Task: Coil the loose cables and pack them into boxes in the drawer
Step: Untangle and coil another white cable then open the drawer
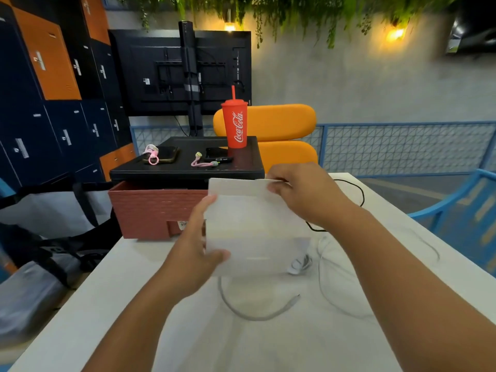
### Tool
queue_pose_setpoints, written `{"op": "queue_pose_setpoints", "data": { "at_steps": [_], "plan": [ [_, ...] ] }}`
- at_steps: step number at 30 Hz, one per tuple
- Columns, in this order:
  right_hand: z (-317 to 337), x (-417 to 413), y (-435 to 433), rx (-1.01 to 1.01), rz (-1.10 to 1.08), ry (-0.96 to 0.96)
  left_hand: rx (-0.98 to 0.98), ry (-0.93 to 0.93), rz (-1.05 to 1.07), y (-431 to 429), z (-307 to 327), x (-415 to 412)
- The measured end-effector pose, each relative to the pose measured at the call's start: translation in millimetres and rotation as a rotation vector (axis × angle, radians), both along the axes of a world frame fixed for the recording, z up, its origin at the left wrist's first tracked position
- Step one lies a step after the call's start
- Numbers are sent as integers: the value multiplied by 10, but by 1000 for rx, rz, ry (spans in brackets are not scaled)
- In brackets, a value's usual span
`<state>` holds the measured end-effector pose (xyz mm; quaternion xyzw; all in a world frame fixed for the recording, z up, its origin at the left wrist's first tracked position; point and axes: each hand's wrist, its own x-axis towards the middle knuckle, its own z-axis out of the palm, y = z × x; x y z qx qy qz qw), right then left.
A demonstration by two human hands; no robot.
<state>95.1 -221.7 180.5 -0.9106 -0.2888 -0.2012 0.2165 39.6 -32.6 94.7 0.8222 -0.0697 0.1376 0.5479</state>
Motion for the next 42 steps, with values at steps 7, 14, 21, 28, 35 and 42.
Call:
{"op": "queue_pose_setpoints", "data": {
  "at_steps": [7, 14, 21, 28, 35, 42],
  "plan": [
    [-604, 336, -40, 355, -241, 126, -97, -12, 183, 367, -122, 205],
    [-1389, 385, -147, -172, -208, 494, -128, 17, 169, 513, -331, 367],
    [-1588, 456, -146, -246, -227, 376, -131, 15, 214, 531, -531, 440],
    [-1424, 371, -129, -125, -191, 286, -92, -30, 186, 499, -553, 487],
    [-1128, 161, -172, 796, 208, 638, 74, -116, 238, 494, -544, 443],
    [-1077, 148, 6, 1582, 346, 946, 148, -198, 218, 394, -538, 399]
  ]
}}
